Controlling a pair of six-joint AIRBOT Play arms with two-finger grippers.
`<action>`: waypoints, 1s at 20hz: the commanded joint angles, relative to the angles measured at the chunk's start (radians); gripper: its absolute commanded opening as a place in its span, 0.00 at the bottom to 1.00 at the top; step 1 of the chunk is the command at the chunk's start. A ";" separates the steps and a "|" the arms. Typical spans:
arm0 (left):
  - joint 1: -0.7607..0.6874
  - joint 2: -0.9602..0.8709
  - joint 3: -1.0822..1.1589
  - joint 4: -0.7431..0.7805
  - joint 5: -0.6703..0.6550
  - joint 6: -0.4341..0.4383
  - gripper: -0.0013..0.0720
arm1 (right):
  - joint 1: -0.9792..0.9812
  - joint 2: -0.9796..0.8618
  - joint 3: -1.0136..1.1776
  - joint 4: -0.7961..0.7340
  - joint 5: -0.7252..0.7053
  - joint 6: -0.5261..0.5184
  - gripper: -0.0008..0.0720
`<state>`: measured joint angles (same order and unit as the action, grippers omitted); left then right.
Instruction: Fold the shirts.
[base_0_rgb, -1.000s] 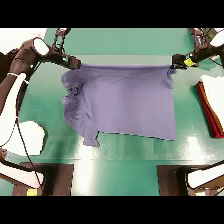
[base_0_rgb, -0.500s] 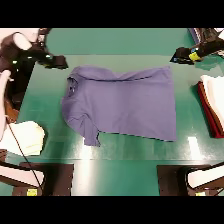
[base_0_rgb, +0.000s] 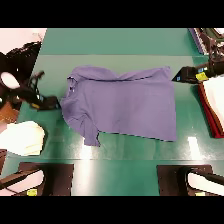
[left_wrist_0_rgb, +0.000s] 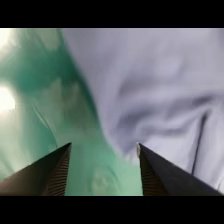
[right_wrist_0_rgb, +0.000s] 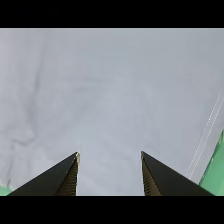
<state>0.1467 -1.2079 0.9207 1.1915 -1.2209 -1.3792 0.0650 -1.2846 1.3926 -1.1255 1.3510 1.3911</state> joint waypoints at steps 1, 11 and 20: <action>0.006 0.082 -0.224 -0.116 0.040 0.013 0.67 | 0.002 0.114 -0.138 0.010 -0.035 -0.005 0.63; 0.006 0.078 -0.334 -0.349 0.275 0.051 0.67 | -0.002 0.225 -0.194 0.009 -0.036 -0.004 0.63; 0.006 0.093 -0.219 -0.349 0.190 0.123 0.06 | -0.303 0.373 -0.636 -0.019 0.078 0.022 0.63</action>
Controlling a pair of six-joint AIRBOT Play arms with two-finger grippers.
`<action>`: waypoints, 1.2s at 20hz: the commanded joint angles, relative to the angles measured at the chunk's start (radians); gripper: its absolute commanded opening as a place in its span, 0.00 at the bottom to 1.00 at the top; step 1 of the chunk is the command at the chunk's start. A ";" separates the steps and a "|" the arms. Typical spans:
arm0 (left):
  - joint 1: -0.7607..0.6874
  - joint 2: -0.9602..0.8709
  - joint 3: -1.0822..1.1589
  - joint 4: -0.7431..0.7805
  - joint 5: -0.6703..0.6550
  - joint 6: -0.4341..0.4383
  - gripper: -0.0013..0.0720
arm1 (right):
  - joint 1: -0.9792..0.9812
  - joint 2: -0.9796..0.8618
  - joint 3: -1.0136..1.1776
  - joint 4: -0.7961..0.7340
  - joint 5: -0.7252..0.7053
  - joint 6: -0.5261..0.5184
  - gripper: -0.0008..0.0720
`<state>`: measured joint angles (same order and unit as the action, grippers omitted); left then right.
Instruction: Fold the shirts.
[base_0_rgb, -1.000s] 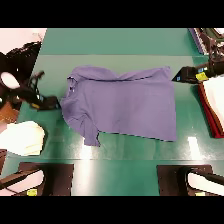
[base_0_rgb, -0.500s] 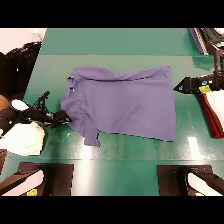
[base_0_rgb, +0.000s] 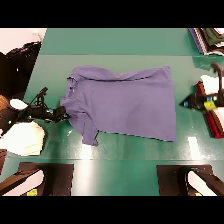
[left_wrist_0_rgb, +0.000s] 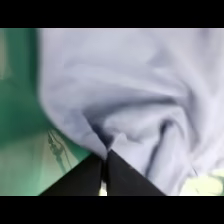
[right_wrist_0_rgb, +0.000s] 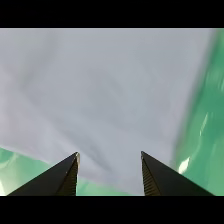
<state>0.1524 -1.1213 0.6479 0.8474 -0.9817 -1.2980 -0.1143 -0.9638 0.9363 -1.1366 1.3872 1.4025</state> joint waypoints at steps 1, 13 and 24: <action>0.000 0.007 0.075 -0.005 -0.060 0.049 0.06 | -0.185 0.060 -0.253 -0.005 0.056 0.011 0.63; 0.000 0.007 0.100 -0.018 -0.068 0.049 0.06 | -0.325 -0.041 -0.537 0.148 -0.102 -0.069 0.51; 0.000 0.113 0.180 -0.006 -0.100 0.037 0.06 | -0.204 0.158 -0.416 0.152 -0.216 -0.053 0.03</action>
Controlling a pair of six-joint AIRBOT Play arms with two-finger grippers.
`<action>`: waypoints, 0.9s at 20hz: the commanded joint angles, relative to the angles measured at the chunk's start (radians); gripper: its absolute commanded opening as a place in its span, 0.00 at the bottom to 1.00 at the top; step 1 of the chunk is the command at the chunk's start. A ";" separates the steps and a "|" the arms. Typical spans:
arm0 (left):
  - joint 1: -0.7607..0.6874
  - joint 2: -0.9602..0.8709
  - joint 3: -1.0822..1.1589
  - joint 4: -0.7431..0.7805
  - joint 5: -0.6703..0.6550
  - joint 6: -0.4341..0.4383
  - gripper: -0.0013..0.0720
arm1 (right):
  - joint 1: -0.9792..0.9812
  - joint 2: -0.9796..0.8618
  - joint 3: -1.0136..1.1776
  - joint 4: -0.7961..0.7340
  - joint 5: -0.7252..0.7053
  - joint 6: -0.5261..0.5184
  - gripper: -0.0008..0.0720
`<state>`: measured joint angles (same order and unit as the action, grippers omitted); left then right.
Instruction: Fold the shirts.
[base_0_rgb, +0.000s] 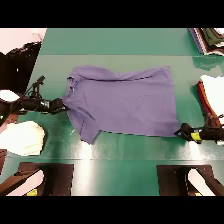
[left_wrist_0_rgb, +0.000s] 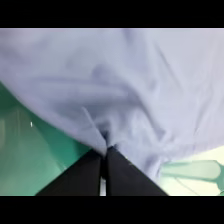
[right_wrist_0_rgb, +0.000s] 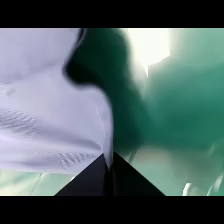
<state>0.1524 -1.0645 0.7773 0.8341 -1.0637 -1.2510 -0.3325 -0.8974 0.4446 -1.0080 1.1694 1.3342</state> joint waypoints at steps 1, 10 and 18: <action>0.000 0.095 0.113 0.007 -0.042 -0.010 0.06 | 0.014 0.134 0.157 0.031 0.001 0.025 0.03; 0.000 0.247 1.112 0.009 -0.103 -0.035 0.06 | -0.042 0.234 1.138 0.089 -0.024 0.026 0.03; 0.000 0.247 1.487 0.018 -0.043 -0.112 0.06 | -0.251 0.192 1.569 0.093 0.076 0.007 0.03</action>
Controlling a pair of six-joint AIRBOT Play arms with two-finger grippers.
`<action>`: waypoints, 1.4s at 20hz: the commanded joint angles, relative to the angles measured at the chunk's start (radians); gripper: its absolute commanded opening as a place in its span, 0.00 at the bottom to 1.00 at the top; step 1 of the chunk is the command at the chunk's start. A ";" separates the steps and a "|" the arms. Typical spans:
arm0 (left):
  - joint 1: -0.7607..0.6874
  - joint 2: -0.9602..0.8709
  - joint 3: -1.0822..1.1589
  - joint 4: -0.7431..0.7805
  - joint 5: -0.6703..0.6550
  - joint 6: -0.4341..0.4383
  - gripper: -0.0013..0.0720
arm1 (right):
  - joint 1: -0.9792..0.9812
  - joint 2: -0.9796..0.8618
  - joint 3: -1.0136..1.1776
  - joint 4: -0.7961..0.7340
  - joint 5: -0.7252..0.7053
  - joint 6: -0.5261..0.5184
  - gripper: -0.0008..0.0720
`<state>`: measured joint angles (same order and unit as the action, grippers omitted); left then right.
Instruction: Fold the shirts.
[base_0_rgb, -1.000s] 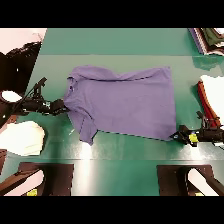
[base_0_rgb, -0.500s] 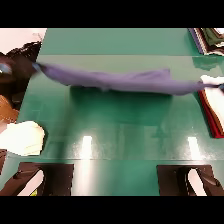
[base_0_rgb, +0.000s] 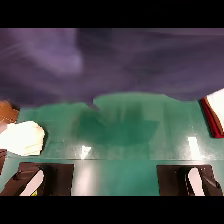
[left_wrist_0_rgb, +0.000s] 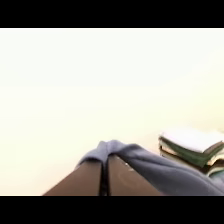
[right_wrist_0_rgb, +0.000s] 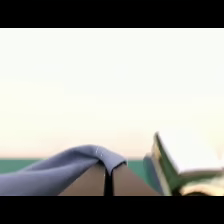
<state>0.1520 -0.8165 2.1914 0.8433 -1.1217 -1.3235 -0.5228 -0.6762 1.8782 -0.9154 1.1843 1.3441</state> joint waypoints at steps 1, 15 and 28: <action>0.000 -0.001 0.028 0.009 0.021 -0.043 0.06 | -0.071 -0.065 0.175 0.000 0.107 -0.001 0.03; -0.109 -0.483 -0.750 0.118 -0.095 0.002 0.06 | 0.443 -0.737 -0.280 -0.290 0.355 0.041 0.03; -0.099 -0.793 -0.572 0.151 0.177 0.232 0.06 | 0.452 -1.093 0.017 -0.282 0.171 0.101 0.03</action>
<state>0.0376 -1.5932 1.5932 0.9802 -0.8948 -1.1511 -0.0731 -1.7527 1.8771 -1.1923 1.3502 1.4456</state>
